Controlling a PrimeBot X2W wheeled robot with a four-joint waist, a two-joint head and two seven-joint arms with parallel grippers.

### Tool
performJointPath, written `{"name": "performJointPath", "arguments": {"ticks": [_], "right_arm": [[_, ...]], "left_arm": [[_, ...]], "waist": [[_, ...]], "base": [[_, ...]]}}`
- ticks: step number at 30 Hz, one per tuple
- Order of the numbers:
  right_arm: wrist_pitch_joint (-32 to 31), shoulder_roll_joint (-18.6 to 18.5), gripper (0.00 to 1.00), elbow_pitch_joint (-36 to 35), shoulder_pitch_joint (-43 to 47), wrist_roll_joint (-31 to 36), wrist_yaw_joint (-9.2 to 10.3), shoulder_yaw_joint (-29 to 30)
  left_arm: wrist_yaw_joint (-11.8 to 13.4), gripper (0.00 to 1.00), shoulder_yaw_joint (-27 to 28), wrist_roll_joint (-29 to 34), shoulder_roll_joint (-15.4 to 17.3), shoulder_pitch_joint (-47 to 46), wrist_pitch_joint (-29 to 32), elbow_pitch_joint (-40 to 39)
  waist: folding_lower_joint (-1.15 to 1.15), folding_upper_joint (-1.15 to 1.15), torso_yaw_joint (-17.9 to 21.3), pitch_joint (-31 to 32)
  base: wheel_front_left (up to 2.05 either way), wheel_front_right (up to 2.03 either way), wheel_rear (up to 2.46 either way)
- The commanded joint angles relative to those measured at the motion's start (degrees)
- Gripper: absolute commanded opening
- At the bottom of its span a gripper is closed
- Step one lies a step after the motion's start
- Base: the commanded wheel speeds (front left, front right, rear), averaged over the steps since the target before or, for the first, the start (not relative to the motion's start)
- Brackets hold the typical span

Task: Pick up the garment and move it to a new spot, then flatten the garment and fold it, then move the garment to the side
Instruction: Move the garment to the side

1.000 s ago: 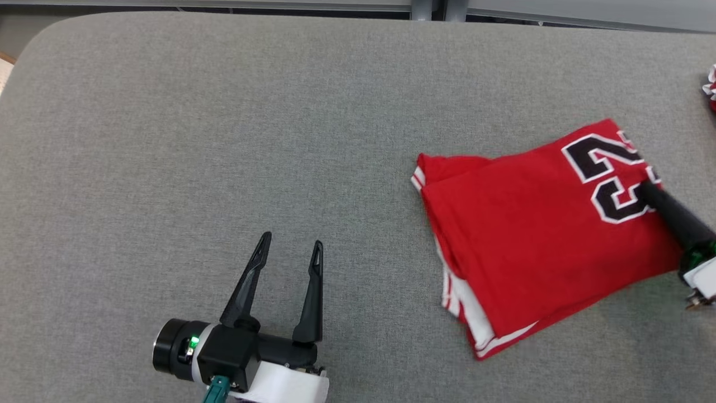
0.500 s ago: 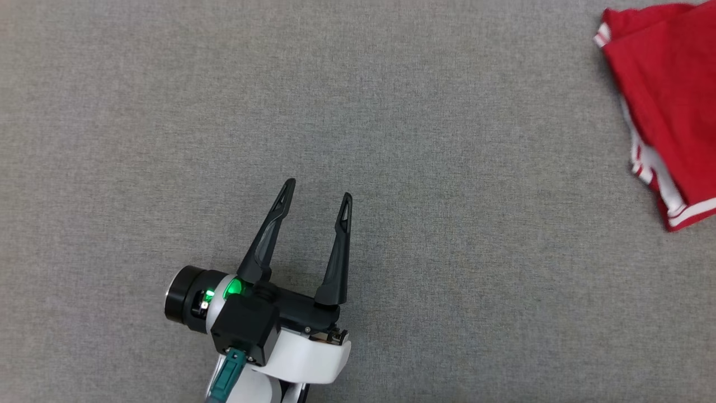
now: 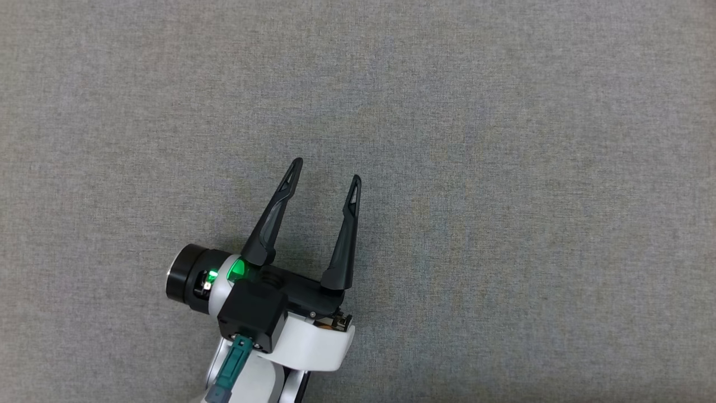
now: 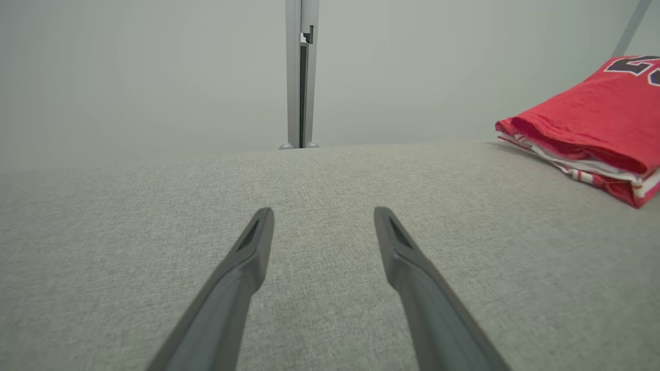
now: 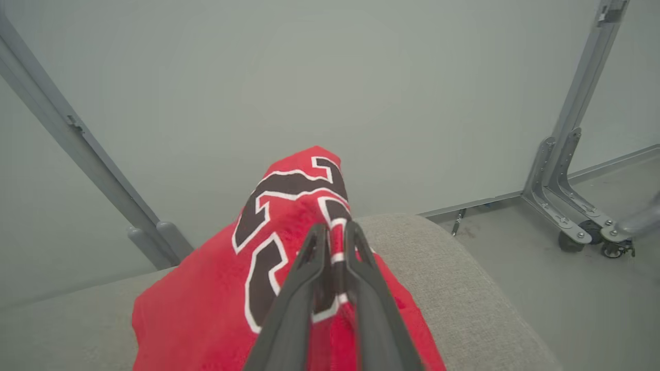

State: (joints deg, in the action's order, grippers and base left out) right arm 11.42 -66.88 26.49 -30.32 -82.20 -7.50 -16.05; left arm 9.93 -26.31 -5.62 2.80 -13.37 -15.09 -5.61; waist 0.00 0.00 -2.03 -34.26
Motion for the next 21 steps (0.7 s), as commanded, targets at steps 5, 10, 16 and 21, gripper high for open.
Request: {"name": "performJointPath", "arguments": {"ticks": [5,10,16,21], "right_arm": [[3.5,4.66,1.0,5.44,-5.8,11.92,0.04,-1.62],[3.82,10.84,1.0,3.72,-6.68,20.3,0.04,-3.78],[3.79,21.64,1.0,-1.8,-1.01,29.95,0.05,-4.39],[3.79,32.05,1.0,-5.43,5.08,41.56,0.05,-1.46]], "left_arm": [[-0.34,1.0,-0.41,-0.25,0.22,-1.45,-0.07,0.69],[0.1,1.0,-0.19,-0.77,0.25,-0.22,-0.07,1.35],[0.91,1.0,0.97,-2.22,0.23,2.54,-0.06,2.32],[2.16,1.0,3.54,-5.83,0.22,6.02,-0.07,4.58]], "waist": [[0.0,0.0,-0.56,0.81],[0.0,0.0,-0.86,3.58],[0.0,0.0,-1.12,9.65],[0.0,0.0,-0.46,15.84]], "base": [[0.0,0.0,0.0],[0.0,0.0,0.0],[0.0,0.0,0.0],[0.0,0.0,0.0]]}}
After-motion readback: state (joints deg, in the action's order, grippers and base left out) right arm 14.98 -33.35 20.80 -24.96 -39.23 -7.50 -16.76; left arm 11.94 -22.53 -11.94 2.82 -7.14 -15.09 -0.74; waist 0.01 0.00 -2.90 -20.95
